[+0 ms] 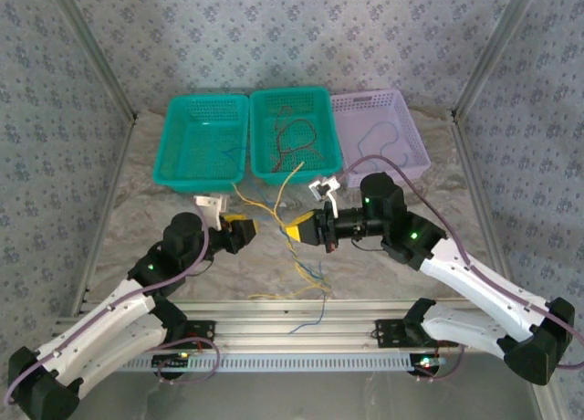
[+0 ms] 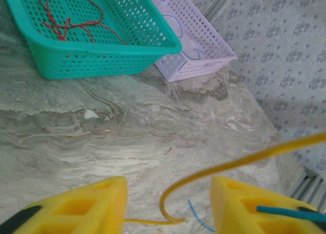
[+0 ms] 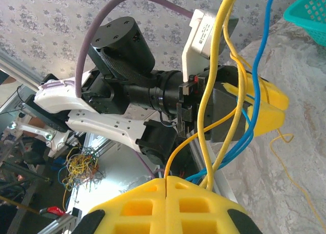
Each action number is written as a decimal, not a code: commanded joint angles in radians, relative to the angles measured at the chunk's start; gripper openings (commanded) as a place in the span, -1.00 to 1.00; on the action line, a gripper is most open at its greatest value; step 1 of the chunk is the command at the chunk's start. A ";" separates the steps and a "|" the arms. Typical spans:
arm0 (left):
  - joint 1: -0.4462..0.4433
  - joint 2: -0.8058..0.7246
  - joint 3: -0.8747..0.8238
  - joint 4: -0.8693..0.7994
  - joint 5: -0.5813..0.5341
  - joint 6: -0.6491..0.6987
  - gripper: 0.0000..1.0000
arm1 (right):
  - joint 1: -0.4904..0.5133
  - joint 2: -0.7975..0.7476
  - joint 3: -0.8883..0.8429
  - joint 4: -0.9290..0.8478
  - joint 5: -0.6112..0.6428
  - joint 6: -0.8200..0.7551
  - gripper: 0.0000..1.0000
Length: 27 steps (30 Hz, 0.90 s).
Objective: Untangle the cables
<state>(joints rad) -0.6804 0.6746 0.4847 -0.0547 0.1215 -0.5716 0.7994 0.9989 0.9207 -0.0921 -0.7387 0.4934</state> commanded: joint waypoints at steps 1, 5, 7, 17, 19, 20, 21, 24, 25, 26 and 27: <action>0.007 0.008 0.032 0.032 0.021 0.004 -0.31 | 0.005 -0.013 0.030 0.032 -0.016 0.013 -1.00; 0.008 0.009 0.035 0.026 0.032 0.004 -0.70 | 0.000 -0.033 0.025 0.018 0.022 0.013 -1.00; 0.009 -0.002 0.042 0.006 0.035 0.007 -0.97 | -0.011 -0.046 0.024 -0.002 0.049 0.007 -1.00; 0.030 -0.137 0.212 -0.413 -0.162 0.038 -1.00 | -0.318 -0.148 -0.124 -0.074 0.273 0.116 -1.00; 0.042 -0.141 0.258 -0.492 -0.204 0.041 -1.00 | -0.375 -0.147 -0.158 -0.064 0.274 0.128 -1.00; 0.049 -0.139 0.283 -0.534 -0.229 0.044 -1.00 | -0.395 -0.146 -0.172 -0.060 0.273 0.154 -1.00; 0.056 -0.138 0.309 -0.574 -0.255 0.047 -1.00 | -0.412 -0.147 -0.182 -0.060 0.282 0.156 -1.00; 0.080 -0.135 0.382 -0.678 -0.328 0.062 -1.00 | -0.437 -0.156 -0.198 -0.114 0.355 0.143 -1.00; 0.088 -0.135 0.404 -0.700 -0.342 0.068 -1.00 | -0.444 -0.160 -0.204 -0.121 0.370 0.144 -1.00; 0.098 -0.132 0.424 -0.713 -0.343 0.076 -1.00 | -0.456 -0.163 -0.215 -0.107 0.364 0.144 -1.00; 0.105 -0.127 0.440 -0.721 -0.332 0.082 -1.00 | -0.461 -0.159 -0.224 -0.086 0.342 0.143 -1.00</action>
<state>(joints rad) -0.5945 0.5396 0.8558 -0.6609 -0.1493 -0.5262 0.3565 0.8551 0.7162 -0.1825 -0.4225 0.6193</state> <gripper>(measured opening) 0.043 0.045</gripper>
